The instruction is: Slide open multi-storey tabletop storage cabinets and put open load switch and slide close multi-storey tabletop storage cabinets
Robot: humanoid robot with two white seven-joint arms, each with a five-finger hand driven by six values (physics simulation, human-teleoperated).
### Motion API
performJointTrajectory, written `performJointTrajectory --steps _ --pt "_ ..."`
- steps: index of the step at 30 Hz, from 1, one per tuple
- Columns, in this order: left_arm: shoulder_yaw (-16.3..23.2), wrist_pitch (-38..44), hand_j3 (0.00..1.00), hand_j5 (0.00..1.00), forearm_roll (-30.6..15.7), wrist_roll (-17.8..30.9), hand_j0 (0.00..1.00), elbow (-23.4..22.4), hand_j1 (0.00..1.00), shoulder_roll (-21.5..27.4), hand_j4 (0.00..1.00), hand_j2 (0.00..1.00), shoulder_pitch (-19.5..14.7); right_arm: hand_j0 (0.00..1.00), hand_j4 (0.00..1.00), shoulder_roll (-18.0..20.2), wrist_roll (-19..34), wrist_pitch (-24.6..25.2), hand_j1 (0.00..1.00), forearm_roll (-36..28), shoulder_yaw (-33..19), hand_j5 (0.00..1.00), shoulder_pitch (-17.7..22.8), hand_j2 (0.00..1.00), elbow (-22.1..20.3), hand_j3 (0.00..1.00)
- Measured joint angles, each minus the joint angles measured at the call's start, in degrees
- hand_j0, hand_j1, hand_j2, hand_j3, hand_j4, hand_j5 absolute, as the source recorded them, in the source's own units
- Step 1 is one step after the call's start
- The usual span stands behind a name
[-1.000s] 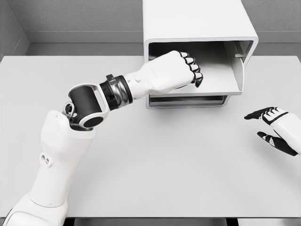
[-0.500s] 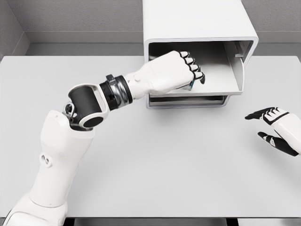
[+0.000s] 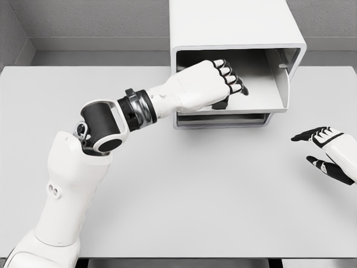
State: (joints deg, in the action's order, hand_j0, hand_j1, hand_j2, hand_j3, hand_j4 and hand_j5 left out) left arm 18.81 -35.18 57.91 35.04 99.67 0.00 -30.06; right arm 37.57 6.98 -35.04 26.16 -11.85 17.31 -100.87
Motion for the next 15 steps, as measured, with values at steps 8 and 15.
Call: performJointTrajectory --steps 8,15 --pt "-0.32 0.00 0.94 0.94 -0.96 0.00 0.94 3.01 0.94 0.00 0.94 0.94 0.97 0.71 0.71 -0.01 0.00 0.00 0.71 0.00 0.00 0.71 0.00 0.71 0.00 0.71" --pt "-0.34 0.02 1.00 1.00 -18.11 0.00 1.00 3.47 1.00 1.88 1.00 1.00 0.09 0.70 0.70 -0.38 0.09 0.00 0.70 0.00 0.01 0.70 -0.09 0.70 0.00 0.70"
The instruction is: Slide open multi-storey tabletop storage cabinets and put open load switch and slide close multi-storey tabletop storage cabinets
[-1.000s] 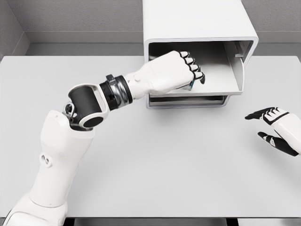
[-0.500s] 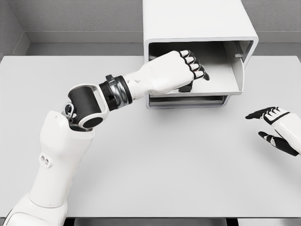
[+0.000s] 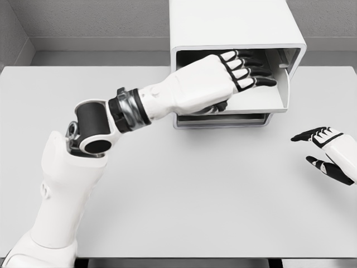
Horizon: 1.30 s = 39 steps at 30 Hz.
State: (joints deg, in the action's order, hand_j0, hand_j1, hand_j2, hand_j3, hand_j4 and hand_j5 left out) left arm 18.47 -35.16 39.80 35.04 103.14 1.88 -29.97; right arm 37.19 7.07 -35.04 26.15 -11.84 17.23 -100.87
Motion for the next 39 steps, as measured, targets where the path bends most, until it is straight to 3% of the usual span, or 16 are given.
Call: performJointTrajectory --steps 3,8,13,19,22,24,32,39 --pt "-0.07 0.00 1.00 1.00 -10.18 0.00 1.00 0.04 1.00 5.35 1.00 1.00 0.44 0.70 0.70 -0.06 0.10 0.00 0.70 0.00 0.01 0.70 -0.18 0.70 -0.01 0.70" --pt "-0.68 -0.02 1.00 1.00 -23.29 0.00 1.00 0.03 1.00 15.95 1.00 1.00 2.37 0.70 0.70 -0.20 0.26 0.00 0.70 0.00 -0.11 0.70 -0.26 0.70 -0.13 0.70" --pt "-5.10 -0.08 1.00 1.00 -31.47 0.01 1.00 0.02 1.00 24.98 1.00 1.00 9.93 0.70 0.70 -0.32 0.28 0.00 0.70 -0.29 0.31 0.70 -0.79 0.70 -0.23 0.70" --pt "-15.97 -0.05 1.00 1.00 -33.12 0.00 1.00 -0.88 1.00 28.48 1.00 1.00 19.06 0.70 0.70 -1.11 0.37 0.00 0.70 -0.39 1.79 0.70 -2.81 0.70 -0.26 0.70" --pt "-22.55 -0.07 1.00 1.00 -31.97 0.01 1.00 -4.68 1.00 28.78 1.00 1.00 25.13 0.70 0.70 -1.58 0.45 0.00 0.70 -0.29 3.37 0.70 -4.04 0.70 -0.26 0.70" --pt "-26.01 -0.03 1.00 1.00 -31.90 0.00 1.00 -8.06 1.00 28.68 1.00 1.00 27.16 0.70 0.70 -1.76 0.48 0.00 0.70 -0.22 4.12 0.70 -4.04 0.70 -0.25 0.70" --pt "-30.27 0.01 1.00 1.00 -31.98 -0.01 1.00 -19.58 1.00 27.68 1.00 1.00 27.95 0.69 0.69 -2.08 0.51 0.00 0.69 -0.27 6.08 0.69 -5.80 0.69 -0.23 0.69" --pt "-31.43 0.01 1.00 1.00 -31.82 -0.01 1.00 -22.96 1.00 27.48 1.00 1.00 27.95 0.69 0.69 -2.05 0.51 0.00 0.69 -0.38 7.91 0.69 -7.73 0.69 -0.25 0.69"
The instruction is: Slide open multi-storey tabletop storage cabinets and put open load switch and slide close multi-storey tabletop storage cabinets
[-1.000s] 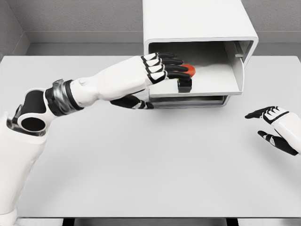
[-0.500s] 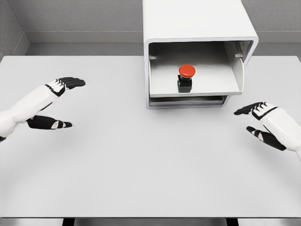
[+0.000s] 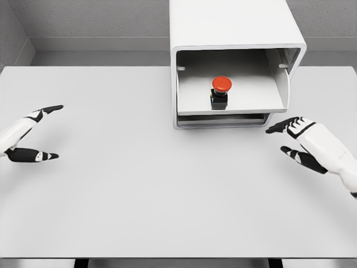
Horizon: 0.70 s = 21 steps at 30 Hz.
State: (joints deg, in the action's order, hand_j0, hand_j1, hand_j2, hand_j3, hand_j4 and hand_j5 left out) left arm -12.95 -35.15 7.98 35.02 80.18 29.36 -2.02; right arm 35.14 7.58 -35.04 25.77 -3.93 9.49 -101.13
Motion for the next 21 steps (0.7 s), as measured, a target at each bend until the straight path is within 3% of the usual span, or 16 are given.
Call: performJointTrajectory --steps 21 --pt "-0.31 0.01 1.00 1.00 0.61 0.00 1.00 -2.91 1.00 -1.41 1.00 1.00 -0.61 0.70 0.70 0.06 1.09 0.00 0.70 0.48 2.70 0.70 -5.45 0.70 0.98 0.70"
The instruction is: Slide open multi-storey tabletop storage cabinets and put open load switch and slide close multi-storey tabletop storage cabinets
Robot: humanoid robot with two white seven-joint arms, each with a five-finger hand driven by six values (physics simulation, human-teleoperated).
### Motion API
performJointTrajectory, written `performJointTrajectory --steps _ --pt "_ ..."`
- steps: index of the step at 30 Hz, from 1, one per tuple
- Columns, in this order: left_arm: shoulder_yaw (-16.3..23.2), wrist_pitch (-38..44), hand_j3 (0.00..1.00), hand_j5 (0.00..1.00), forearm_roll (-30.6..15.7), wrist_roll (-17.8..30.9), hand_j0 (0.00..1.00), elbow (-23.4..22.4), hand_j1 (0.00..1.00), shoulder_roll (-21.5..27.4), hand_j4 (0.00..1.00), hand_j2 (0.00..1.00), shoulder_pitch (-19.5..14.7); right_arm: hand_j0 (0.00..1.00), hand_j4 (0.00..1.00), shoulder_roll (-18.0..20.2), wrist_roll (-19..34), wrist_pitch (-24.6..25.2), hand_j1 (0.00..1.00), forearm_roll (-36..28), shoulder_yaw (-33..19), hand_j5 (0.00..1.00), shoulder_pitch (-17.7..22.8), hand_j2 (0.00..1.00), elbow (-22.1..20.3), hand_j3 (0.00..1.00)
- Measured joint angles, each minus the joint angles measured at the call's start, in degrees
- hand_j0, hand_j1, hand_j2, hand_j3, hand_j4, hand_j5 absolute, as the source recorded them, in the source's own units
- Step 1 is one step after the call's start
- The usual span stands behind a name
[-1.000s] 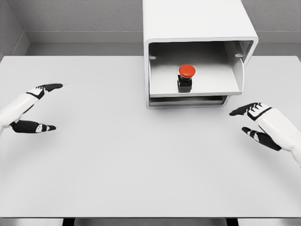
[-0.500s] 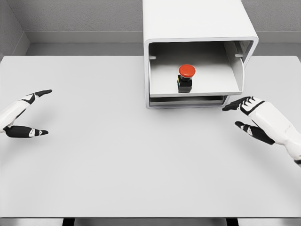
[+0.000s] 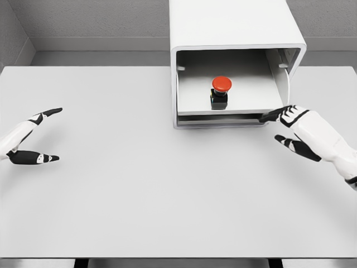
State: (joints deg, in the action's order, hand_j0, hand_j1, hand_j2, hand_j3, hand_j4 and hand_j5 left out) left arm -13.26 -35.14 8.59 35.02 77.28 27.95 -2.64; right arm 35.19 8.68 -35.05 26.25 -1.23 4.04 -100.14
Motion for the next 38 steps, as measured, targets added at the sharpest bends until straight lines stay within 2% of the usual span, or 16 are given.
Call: performJointTrajectory --steps 13,18,21,25,27,29,33,38 --pt "0.00 0.00 1.00 1.00 -0.01 0.00 1.00 -0.05 1.00 -0.05 1.00 1.00 0.18 0.72 0.72 -0.17 1.14 -0.01 0.72 0.06 2.78 0.72 -3.96 0.72 3.75 0.72" --pt "-0.03 0.00 1.00 1.00 -0.01 0.00 1.00 -0.08 1.00 -0.05 1.00 1.00 0.18 0.72 0.72 -0.17 1.20 0.00 0.72 0.13 4.47 0.72 -7.38 0.72 5.83 0.72" --pt "-0.02 0.00 1.00 1.00 -0.01 0.00 1.00 -0.09 1.00 -0.05 1.00 1.00 0.18 0.72 0.72 -0.18 1.23 -0.01 0.72 0.27 5.46 0.72 -8.09 0.72 6.87 0.72" --pt "-0.04 0.00 1.00 1.00 -0.01 0.00 1.00 -0.08 1.00 -0.05 1.00 1.00 0.18 0.73 0.73 0.24 1.13 -0.02 0.73 0.22 5.80 0.73 -6.42 0.73 6.63 0.73" --pt "-0.05 0.00 1.00 1.00 -0.01 0.00 1.00 -0.07 1.00 -0.05 1.00 1.00 0.18 0.73 0.73 1.35 0.88 -0.04 0.73 0.08 3.38 0.73 -1.68 0.73 5.70 0.73" --pt "-0.07 0.00 1.00 1.00 -0.01 0.00 1.00 -0.09 1.00 -0.05 1.00 1.00 0.18 0.73 0.73 2.69 0.63 -0.03 0.73 -0.44 -0.55 0.73 1.05 0.73 5.18 0.73" --pt "-0.06 0.00 1.00 1.00 -0.01 0.00 1.00 -0.09 1.00 -0.05 1.00 1.00 0.26 0.73 0.73 4.59 0.35 -0.01 0.73 -1.65 -5.47 0.73 2.11 0.73 4.78 0.73" --pt "-0.02 0.00 1.00 1.00 -0.01 0.00 1.00 -0.08 1.00 -0.03 1.00 1.00 0.62 0.73 0.73 5.09 0.31 -0.01 0.73 -2.04 -7.16 0.73 2.11 0.73 4.66 0.73"
